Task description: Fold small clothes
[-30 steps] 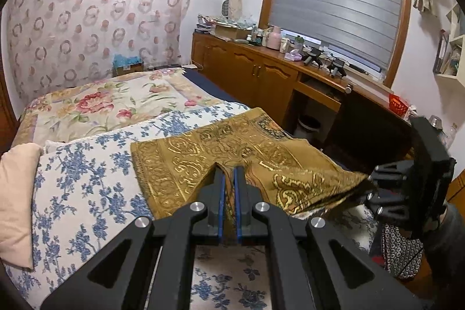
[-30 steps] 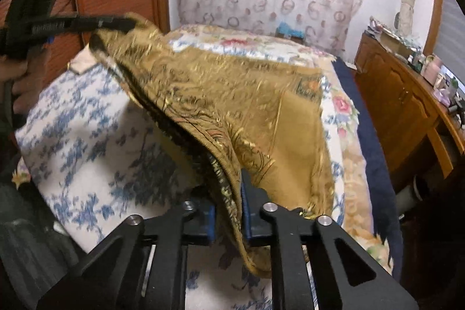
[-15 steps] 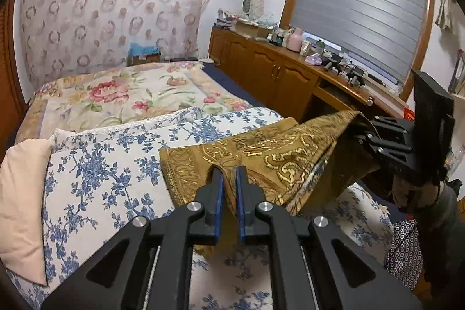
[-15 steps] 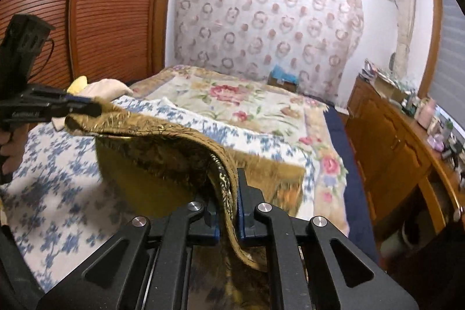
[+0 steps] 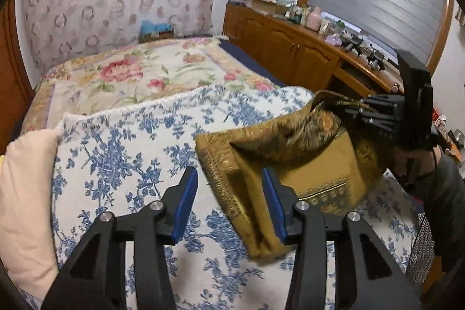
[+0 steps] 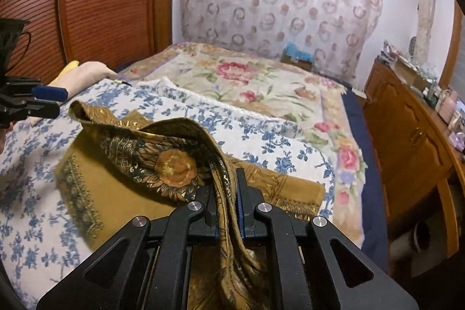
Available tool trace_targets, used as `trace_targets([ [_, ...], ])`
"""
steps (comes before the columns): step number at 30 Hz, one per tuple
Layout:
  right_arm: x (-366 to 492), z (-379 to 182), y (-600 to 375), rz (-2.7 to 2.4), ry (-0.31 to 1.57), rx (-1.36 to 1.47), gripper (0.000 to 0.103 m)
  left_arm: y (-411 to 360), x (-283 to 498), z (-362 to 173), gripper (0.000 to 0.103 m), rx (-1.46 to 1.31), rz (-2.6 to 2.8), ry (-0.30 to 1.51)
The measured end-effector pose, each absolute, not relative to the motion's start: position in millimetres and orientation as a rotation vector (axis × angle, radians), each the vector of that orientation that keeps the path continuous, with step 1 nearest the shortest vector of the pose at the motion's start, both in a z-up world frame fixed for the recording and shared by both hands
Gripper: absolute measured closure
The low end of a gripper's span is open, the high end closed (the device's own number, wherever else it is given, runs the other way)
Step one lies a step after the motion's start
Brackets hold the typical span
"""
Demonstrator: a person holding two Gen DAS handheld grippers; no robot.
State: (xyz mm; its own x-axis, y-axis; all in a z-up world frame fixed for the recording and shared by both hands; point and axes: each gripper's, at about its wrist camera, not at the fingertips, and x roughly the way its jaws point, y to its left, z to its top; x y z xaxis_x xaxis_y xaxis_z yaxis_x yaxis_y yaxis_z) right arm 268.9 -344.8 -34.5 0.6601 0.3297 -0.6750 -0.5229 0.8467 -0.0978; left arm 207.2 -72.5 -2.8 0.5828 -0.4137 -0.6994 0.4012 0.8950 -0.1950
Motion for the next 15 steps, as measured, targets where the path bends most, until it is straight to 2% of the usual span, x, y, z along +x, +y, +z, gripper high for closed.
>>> trace_targets([
  [15,318.6,-53.3,-329.8,0.502,0.772,-0.332,0.099,-91.3,258.5,-25.7,0.058,0.004,-0.533,0.883],
])
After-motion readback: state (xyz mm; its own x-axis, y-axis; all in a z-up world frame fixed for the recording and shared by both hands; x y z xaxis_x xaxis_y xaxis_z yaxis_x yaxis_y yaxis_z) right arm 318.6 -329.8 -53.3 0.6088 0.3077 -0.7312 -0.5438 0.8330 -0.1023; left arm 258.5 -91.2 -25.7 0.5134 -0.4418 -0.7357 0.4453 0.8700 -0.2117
